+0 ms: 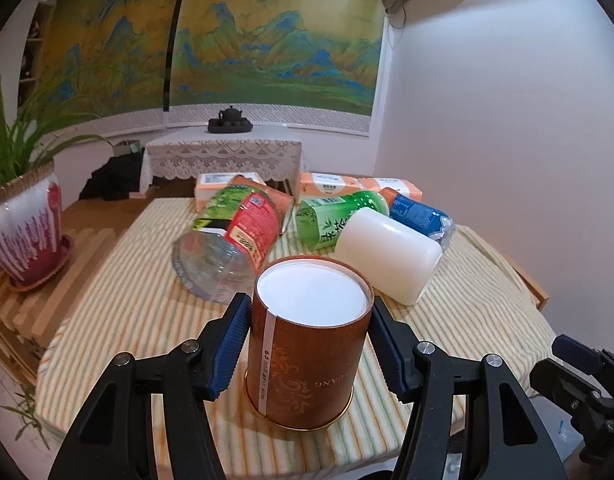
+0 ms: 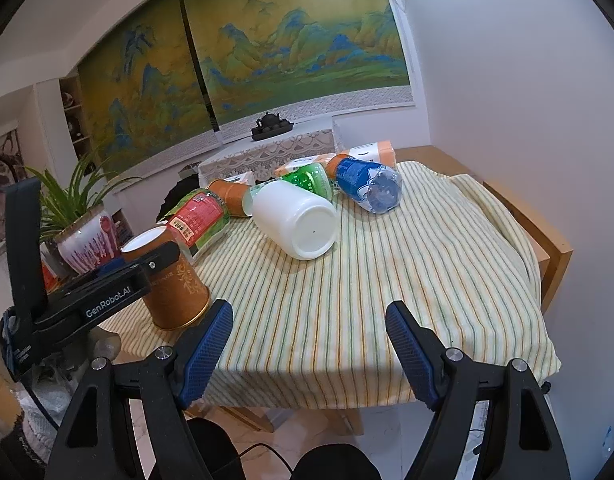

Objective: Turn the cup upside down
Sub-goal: 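Lower the brown cup with the left gripper onto the cloth, standing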

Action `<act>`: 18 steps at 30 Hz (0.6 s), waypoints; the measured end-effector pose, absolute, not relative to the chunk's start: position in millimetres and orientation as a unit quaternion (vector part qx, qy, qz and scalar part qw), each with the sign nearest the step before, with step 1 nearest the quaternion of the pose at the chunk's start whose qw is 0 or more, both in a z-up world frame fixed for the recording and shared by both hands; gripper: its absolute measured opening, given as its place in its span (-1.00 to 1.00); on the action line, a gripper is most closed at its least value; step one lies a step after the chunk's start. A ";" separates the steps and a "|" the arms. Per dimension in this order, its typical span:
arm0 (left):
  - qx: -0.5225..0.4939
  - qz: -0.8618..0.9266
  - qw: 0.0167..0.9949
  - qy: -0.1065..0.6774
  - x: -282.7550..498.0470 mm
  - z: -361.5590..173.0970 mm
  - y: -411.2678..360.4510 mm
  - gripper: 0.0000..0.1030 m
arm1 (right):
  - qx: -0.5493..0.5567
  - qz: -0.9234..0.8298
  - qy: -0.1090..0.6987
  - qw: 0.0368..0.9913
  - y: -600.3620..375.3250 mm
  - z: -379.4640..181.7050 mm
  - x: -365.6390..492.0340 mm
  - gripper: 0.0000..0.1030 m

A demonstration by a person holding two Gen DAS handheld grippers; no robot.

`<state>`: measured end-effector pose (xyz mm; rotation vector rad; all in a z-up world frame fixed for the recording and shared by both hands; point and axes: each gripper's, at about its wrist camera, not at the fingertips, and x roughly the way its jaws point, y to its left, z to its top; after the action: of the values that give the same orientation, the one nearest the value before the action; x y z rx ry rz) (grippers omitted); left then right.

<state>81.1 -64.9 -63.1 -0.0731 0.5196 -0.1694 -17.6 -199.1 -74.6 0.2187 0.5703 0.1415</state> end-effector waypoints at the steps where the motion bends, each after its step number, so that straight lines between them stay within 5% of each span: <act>1: -0.038 -0.086 0.962 0.258 82.9 -64.8 -65.6 0.21 | 0.107 0.069 0.281 0.951 -199.6 -74.6 -16.8 0.46; 18: -0.012 -0.105 0.962 0.251 111.8 -76.2 -96.6 0.21 | 0.109 0.060 0.281 0.952 -203.2 -74.8 -11.9 0.46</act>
<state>111.8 -96.6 -76.2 -0.0240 0.5077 -0.2125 -11.9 -203.2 -74.8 0.2220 0.5704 0.1212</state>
